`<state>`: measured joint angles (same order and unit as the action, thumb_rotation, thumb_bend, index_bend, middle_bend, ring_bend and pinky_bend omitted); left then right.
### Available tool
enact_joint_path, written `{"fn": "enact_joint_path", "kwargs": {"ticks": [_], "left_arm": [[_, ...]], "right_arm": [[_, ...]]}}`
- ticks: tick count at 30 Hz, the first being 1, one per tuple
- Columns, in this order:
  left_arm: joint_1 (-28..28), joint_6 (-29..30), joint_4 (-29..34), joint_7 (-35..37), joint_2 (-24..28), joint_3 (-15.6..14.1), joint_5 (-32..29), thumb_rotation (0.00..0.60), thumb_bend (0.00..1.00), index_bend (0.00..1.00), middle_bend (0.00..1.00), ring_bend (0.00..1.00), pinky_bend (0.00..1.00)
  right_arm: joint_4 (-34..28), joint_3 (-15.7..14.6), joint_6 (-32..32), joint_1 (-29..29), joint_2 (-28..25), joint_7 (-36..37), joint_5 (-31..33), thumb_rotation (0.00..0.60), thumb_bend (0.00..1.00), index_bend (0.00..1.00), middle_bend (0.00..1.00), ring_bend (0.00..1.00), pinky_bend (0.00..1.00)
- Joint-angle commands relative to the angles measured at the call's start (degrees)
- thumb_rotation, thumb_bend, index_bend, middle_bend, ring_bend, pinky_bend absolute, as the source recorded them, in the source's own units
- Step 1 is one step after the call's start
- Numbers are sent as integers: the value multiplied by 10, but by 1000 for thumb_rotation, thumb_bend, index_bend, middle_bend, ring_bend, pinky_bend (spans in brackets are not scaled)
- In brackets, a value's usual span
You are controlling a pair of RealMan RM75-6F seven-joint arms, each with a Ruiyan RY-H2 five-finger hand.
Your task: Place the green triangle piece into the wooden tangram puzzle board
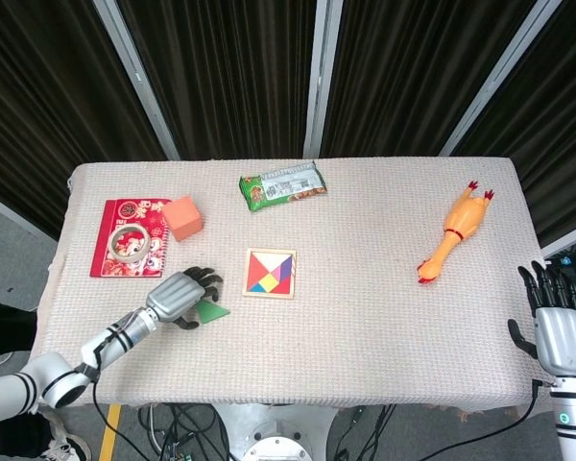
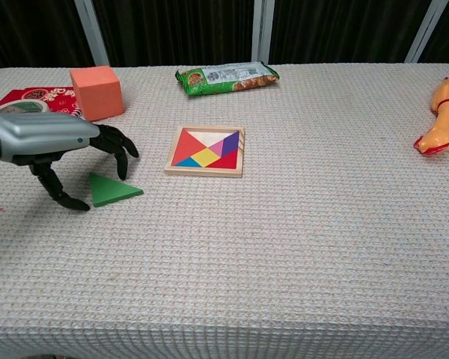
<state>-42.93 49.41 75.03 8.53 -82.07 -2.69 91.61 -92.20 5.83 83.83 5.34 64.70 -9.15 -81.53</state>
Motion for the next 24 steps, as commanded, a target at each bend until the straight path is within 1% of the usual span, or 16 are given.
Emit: {"fn": "enact_joint_path", "kwargs": {"ticks": [1,14,24], "left_arm": [[-1,0,1,-1,0,-1,-1,600,172,365,146,64,165],[-3,3,3,-8,-4,1,-8,600,186,417,156,64,170],[-3,4,-2,-8,-11,0,-13,600,186,419,155,64,170]], "right_arm": [[2,0,-1,0,1,2,1,600,264,0,0,0,0],[8,0,-6,1,4,5,7,600,265,0,0,0,0],[11,0,-8,1,4,8,9,600,265,0,0,0,0]]}}
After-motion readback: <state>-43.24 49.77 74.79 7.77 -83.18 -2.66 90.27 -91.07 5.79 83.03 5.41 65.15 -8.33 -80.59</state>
